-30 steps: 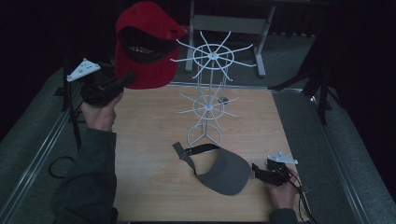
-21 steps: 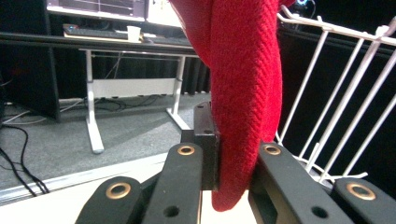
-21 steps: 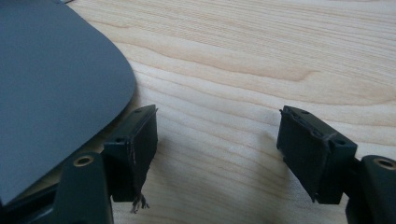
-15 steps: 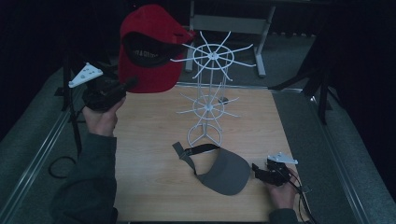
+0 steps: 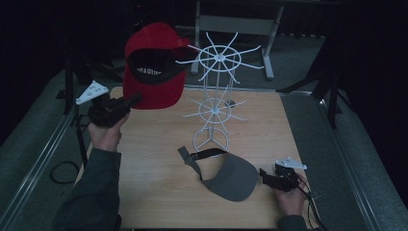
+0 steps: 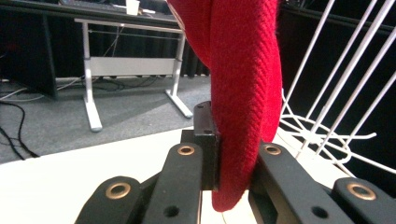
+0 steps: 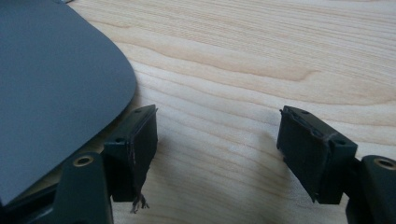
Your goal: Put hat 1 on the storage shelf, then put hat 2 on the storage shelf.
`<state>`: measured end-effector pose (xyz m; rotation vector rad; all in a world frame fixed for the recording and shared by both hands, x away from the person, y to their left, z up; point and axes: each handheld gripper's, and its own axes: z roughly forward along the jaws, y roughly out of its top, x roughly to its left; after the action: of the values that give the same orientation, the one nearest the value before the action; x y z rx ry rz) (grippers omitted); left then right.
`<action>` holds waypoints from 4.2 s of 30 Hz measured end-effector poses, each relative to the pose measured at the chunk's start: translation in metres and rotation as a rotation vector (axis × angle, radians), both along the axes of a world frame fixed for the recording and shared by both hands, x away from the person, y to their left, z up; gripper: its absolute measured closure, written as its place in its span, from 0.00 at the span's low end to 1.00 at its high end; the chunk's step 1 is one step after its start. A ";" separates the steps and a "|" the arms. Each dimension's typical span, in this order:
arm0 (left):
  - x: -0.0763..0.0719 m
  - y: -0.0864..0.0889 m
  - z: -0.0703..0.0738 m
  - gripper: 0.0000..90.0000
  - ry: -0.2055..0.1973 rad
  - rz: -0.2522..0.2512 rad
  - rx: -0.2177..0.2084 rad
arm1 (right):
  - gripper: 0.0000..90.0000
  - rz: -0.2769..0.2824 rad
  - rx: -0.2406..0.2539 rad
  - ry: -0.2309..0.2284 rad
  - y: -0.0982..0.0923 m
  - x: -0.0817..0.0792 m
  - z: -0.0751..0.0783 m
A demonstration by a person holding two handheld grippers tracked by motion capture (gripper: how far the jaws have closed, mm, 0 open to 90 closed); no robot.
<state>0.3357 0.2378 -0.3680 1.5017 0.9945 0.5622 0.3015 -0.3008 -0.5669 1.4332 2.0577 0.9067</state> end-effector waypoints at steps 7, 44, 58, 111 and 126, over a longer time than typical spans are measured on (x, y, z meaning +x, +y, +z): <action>-0.002 -0.008 -0.025 0.95 0.016 -0.022 0.013 | 0.32 0.001 0.000 0.000 0.000 0.000 0.000; -0.010 -0.004 -0.080 0.67 0.087 -0.026 -0.018 | 0.32 0.002 0.001 -0.003 -0.002 -0.004 0.000; -0.022 0.016 -0.087 0.58 0.045 0.004 -0.057 | 0.51 0.053 -0.015 0.034 0.004 -0.008 0.006; -0.040 0.040 -0.106 0.54 0.054 0.035 -0.106 | 0.72 0.587 -0.111 0.071 0.215 0.014 0.054; -0.040 0.039 -0.107 0.54 0.058 0.041 -0.102 | 0.62 0.509 -0.143 0.158 0.234 0.028 0.030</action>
<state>0.2959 0.2767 -0.4752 1.4166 1.0855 0.4918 0.3292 -0.0670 -0.5367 0.9435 2.6116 0.8281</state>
